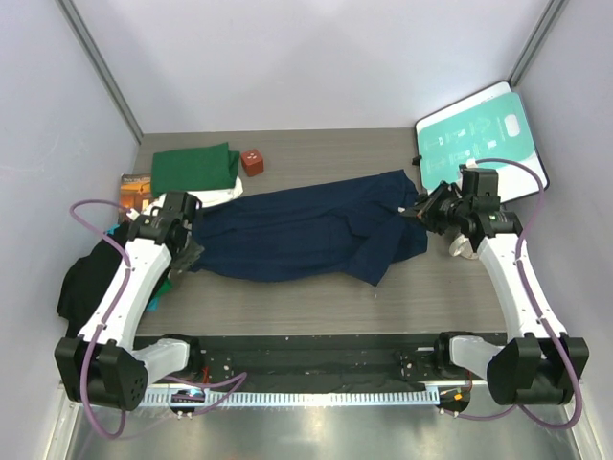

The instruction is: Fold and stack the t-shirts

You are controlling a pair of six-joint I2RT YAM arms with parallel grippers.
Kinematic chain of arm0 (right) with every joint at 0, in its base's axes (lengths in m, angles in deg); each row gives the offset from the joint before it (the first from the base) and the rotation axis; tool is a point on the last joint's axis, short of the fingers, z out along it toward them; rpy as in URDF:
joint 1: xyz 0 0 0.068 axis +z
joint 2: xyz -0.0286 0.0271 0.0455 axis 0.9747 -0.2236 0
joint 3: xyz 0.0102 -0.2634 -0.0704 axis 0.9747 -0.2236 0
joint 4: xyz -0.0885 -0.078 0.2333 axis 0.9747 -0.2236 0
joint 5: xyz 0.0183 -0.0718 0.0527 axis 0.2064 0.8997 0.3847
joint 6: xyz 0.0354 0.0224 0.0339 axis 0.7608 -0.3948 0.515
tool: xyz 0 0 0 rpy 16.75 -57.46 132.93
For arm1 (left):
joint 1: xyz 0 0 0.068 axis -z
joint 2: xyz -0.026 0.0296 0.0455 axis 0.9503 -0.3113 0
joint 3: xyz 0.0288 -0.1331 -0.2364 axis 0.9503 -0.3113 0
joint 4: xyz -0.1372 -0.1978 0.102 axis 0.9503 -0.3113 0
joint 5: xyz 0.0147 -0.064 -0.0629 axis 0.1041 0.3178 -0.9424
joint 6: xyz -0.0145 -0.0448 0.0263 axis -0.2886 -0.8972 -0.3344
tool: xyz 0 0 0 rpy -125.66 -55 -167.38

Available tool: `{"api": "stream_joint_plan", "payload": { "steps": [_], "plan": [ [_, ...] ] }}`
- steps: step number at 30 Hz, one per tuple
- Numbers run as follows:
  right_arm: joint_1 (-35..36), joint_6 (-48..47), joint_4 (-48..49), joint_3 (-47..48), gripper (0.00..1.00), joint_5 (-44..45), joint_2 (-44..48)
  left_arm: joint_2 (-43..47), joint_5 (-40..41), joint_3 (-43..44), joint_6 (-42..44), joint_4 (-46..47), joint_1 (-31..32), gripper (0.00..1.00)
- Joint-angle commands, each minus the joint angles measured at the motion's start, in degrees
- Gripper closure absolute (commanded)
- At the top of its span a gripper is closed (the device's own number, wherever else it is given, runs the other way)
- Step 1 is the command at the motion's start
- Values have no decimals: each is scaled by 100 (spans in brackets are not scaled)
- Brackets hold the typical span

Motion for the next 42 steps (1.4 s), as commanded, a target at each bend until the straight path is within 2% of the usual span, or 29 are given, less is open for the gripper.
{"api": "stream_joint_plan", "payload": {
  "steps": [1, 9, 14, 18, 23, 31, 42],
  "plan": [
    [-58, 159, -197, 308, 99, 48, 280, 216, 366, 313, 208, -193, -32, 100],
    [-50, 36, -1173, 555, 99, 302, 886, 612, 340, 366, 278, -351, -41, 100],
    [-50, 264, -1094, 116, 99, 724, 1361, 788, 304, 217, 357, -352, -40, 100],
    [-50, 475, -655, 36, 99, 777, 1353, 552, 322, 287, 524, -195, -41, 100],
    [-50, 502, -67, 440, 99, 743, 617, -160, 295, 725, 726, 17, -41, 100],
    [-50, 353, 549, 1107, 99, 540, -721, -1934, 260, 1596, 1157, 158, -41, 100],
    [-14, 54, 725, 2056, 99, 532, -2004, -3158, 480, 2062, 1509, 123, -40, 100]
  ]
}}
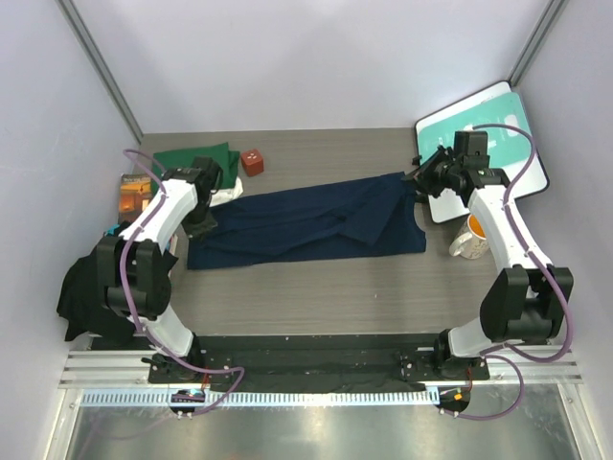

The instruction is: Fold and stack the t-shirts

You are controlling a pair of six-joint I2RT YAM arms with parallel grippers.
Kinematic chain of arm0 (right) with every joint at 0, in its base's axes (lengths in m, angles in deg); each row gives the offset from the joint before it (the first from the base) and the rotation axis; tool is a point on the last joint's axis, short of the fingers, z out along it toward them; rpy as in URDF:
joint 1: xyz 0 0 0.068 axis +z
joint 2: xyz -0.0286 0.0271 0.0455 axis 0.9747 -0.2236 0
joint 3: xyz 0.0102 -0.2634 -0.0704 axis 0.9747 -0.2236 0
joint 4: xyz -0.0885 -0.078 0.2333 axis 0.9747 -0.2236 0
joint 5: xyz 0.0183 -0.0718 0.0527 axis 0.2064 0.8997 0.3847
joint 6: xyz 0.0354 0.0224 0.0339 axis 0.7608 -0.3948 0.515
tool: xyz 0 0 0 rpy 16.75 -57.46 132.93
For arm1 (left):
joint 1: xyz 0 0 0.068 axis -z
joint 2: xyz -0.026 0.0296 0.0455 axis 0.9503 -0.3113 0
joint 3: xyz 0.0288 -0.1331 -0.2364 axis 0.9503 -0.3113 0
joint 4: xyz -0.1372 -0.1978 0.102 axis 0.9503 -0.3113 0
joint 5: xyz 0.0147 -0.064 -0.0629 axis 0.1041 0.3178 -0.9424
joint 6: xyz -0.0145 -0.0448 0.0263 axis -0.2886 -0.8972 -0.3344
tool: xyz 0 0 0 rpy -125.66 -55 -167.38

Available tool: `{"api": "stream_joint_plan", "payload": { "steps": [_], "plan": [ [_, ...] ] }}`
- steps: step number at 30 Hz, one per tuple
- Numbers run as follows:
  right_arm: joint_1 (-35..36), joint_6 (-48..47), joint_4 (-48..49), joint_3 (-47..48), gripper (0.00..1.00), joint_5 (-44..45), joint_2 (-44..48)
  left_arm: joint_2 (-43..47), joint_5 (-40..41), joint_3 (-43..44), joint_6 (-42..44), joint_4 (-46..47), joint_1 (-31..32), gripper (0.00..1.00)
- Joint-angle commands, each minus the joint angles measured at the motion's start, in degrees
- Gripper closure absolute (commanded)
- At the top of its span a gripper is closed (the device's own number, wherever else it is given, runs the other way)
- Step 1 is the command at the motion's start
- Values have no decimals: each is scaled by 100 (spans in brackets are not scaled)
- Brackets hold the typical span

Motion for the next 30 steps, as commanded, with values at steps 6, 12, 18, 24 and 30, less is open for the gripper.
{"api": "stream_joint_plan", "payload": {
  "steps": [6, 12, 18, 24, 30],
  "plan": [
    [75, -248, 343, 771, 99, -107, -619, -78, 637, 174, 237, 29, -30, 100],
    [75, -327, 405, 956, 99, -212, -1084, -516, 822, 542, 316, -59, -56, 100],
    [251, -494, 308, 1053, 99, -134, -1348, -1079, 945, 841, 421, -147, -56, 100],
    [260, -591, 290, 1149, 99, 7, -1550, -1510, 796, 921, 676, -111, -56, 100],
    [260, -618, 290, 1308, 99, 244, -1647, -1607, 804, 859, 913, -15, -56, 99]
  ]
}}
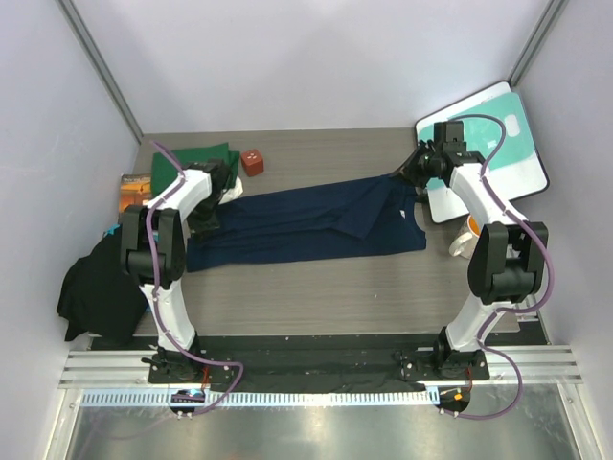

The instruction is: Fold and stack the t-shirts

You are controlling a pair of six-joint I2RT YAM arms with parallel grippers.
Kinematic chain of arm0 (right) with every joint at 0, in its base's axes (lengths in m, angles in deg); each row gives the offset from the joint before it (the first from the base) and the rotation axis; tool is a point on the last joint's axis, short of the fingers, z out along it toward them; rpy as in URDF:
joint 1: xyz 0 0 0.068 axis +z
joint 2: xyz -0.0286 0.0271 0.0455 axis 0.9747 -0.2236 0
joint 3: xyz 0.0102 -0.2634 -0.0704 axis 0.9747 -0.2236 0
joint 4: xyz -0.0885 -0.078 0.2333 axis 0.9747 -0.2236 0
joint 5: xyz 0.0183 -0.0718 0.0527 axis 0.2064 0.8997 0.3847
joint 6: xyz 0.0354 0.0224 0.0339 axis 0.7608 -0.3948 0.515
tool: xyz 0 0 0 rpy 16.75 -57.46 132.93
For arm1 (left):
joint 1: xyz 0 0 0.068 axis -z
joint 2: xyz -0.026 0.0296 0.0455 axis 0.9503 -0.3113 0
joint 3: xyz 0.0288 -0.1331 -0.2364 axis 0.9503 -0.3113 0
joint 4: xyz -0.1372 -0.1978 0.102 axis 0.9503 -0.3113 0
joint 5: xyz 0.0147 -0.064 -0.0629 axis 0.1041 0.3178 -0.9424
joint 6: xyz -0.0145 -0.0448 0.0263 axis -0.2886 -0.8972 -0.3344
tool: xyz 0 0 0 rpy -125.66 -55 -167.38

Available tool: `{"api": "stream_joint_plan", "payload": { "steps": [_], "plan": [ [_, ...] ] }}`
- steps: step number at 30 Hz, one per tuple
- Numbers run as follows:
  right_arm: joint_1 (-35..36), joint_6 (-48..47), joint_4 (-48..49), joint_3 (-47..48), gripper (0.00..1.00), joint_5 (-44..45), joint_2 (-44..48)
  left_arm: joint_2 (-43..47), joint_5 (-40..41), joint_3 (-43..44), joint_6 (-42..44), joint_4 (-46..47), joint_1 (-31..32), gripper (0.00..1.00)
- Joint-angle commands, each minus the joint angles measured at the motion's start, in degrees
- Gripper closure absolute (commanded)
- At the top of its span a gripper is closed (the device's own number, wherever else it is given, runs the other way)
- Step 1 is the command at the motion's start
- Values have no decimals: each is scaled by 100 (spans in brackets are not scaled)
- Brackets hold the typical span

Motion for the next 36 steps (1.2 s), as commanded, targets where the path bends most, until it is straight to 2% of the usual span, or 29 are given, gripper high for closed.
{"api": "stream_joint_plan", "payload": {
  "steps": [1, 12, 15, 17, 18, 24, 26, 28, 32, 36],
  "plan": [
    [6, -141, 142, 366, 99, 240, -15, 21, 133, 142, 262, 81, -52, 99],
    [6, -203, 54, 533, 99, 618, -269, -269, 71, 344, 508, 161, -52, 93],
    [6, -203, 45, 594, 99, 609, -339, -321, 115, 493, 578, 170, -52, 93],
    [6, -185, 45, 612, 99, 600, -375, -365, 133, 573, 605, 170, -52, 100],
    [6, -176, 54, 612, 99, 609, -392, -383, 142, 677, 614, 161, -52, 100],
    [15, -167, 36, 673, 99, 706, -462, -664, 150, 1134, 605, 38, -43, 100],
    [15, -194, 36, 735, 99, 732, -533, -717, 317, 1206, 535, -33, -43, 96],
    [15, -202, 36, 796, 98, 759, -594, -647, 396, 1188, 482, -33, -43, 89],
    [15, -159, 45, 981, 99, 759, -805, -129, 362, 847, 307, 81, -34, 87],
    [76, 140, -86, 1349, 99, 820, -1269, 433, -156, 398, 280, 354, 150, 87]
  ]
}}
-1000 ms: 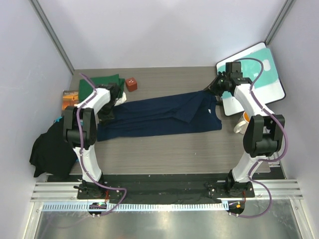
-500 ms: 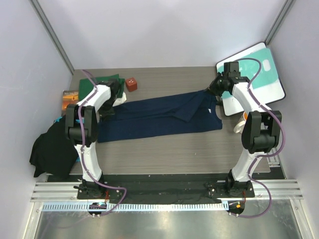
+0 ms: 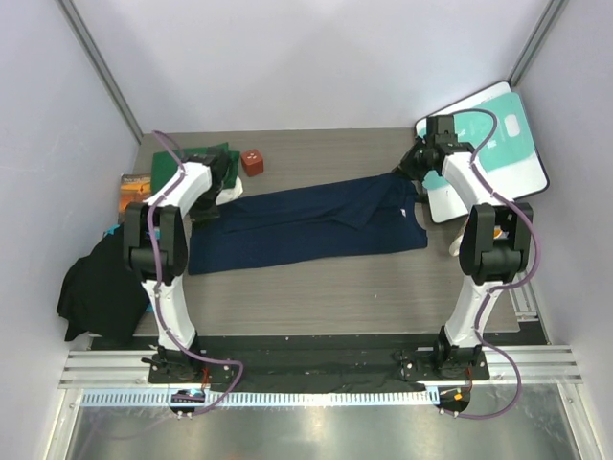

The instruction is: Fold and stack the t-shirts

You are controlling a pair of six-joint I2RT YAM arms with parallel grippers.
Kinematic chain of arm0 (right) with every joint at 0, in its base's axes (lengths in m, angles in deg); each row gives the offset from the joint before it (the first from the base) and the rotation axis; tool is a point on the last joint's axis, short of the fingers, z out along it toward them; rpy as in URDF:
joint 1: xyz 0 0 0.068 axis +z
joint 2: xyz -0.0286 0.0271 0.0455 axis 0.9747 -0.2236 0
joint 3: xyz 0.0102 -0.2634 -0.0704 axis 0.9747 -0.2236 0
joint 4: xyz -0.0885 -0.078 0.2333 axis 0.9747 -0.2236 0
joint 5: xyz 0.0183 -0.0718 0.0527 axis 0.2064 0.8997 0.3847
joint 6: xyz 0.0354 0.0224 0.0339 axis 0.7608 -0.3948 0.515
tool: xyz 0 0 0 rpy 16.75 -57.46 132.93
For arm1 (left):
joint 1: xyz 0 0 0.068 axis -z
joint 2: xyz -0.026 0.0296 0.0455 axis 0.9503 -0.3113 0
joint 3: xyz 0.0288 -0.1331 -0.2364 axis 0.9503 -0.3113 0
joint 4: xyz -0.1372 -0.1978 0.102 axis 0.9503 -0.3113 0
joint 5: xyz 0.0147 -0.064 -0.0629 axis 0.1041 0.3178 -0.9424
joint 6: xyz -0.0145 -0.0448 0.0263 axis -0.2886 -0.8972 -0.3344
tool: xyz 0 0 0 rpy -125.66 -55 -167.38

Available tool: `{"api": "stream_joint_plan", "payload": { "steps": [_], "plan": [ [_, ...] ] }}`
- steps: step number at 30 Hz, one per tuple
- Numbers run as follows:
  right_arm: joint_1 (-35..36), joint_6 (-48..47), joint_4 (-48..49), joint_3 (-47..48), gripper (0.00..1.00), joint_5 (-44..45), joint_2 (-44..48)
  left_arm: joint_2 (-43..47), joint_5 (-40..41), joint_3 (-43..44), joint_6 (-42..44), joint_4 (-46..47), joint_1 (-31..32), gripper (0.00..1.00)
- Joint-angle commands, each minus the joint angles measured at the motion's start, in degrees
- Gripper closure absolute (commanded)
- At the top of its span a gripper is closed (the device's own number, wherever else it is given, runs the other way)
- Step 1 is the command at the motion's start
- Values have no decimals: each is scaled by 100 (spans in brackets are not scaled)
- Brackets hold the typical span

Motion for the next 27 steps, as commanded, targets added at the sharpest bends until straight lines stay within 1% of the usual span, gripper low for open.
{"api": "stream_joint_plan", "payload": {
  "steps": [1, 4, 5, 8, 10, 13, 14, 16, 17, 18, 21, 26, 27],
  "plan": [
    [105, 236, -26, 672, 96, 178, -453, 864, -286, -335, -159, 184, 198, 87],
    [245, 175, -315, 1182, 75, 318, -857, 971, -435, -546, -186, 210, 357, 87],
    [281, 149, -403, 1409, 73, 370, -963, 988, -470, -633, -186, 219, 383, 87],
    [351, 35, -702, 1675, 66, 590, -1140, 1041, -541, -792, -177, 280, 506, 87],
    [352, -1, -720, 1684, 66, 722, -1114, 1050, -550, -845, -203, 289, 594, 87],
    [360, -132, -694, 1501, 67, 775, -755, 1085, -716, -942, -169, 350, 700, 87],
    [395, -194, -668, 1212, 67, 801, -423, 1137, -821, -1003, -168, 377, 743, 88],
    [483, -308, -624, 886, 67, 1002, -87, 1173, -901, -1056, -125, 456, 875, 87],
    [605, -422, -650, 580, 66, 1039, 193, 1173, -953, -1082, -107, 482, 910, 87],
    [659, -440, -694, 429, 65, 1039, 292, 1147, -998, -1091, -107, 535, 972, 87],
    [799, -458, -694, -204, 64, 679, 555, 946, -1199, -1056, -107, 632, 1068, 87],
    [1098, -502, -431, -1189, 64, 643, 784, 672, -1279, -968, -168, 763, 1411, 88],
    [1159, -519, -422, -1259, 64, 661, 785, 629, -1340, -968, -203, 790, 1447, 100]
  ]
}}
